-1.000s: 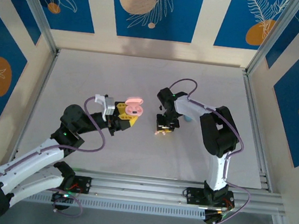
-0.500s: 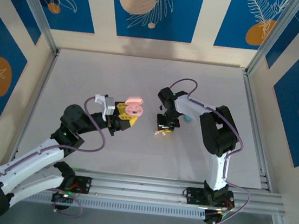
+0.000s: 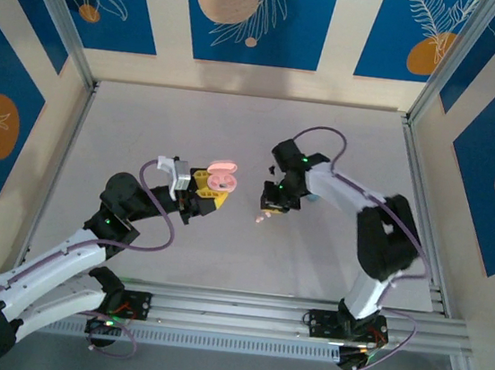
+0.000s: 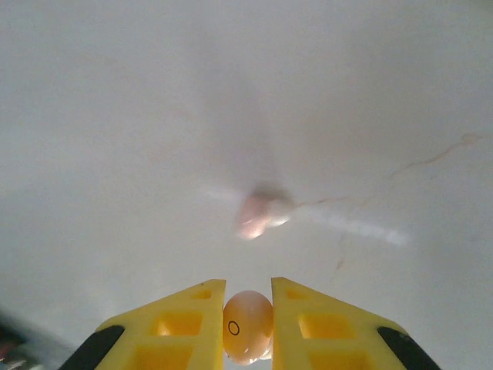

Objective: Insert the wireless bluetooth earbuds into the charging case

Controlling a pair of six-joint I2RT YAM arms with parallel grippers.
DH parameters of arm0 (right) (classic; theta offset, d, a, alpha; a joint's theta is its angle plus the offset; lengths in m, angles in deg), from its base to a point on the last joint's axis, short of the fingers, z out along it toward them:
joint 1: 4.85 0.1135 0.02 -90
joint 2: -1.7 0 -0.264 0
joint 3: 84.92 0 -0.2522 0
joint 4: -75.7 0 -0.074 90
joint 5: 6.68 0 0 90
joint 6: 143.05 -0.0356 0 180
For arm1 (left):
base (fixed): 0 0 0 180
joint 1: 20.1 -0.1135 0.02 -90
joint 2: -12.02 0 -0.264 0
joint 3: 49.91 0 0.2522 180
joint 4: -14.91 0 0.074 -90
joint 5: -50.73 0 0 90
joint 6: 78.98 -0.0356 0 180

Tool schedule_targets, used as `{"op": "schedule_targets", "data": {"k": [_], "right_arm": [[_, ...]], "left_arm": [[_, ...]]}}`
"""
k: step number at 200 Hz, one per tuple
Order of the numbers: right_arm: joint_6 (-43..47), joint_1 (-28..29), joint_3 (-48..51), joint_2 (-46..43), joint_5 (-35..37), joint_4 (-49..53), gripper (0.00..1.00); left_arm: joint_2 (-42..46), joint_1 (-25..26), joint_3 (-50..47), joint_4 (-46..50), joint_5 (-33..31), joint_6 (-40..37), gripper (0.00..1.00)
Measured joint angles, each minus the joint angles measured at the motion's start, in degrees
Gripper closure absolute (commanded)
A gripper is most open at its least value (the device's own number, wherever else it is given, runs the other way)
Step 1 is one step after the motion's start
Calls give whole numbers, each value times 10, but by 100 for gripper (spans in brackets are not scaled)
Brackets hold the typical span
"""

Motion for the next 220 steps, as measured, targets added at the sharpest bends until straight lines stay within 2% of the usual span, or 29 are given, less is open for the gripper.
{"op": "schedule_targets", "data": {"k": [29, 59, 84, 153, 220], "right_arm": [[-56, -33, 52, -106, -101, -75, 80], [-122, -50, 96, -152, -182, -144, 80], [-172, -48, 115, -183, -220, -183, 80], [-209, -6, 69, -300, -226, -194, 79], [-165, 78, -8, -327, -200, -181, 79]], "left_arm": [[0, 0, 0, 0, -3, -2, 75], [0, 0, 0, 3, -7, -2, 74], [0, 0, 0, 10, -7, -12, 75], [-4, 0, -1, 17, -8, -30, 75], [-15, 0, -1, 16, -3, -32, 75]]}}
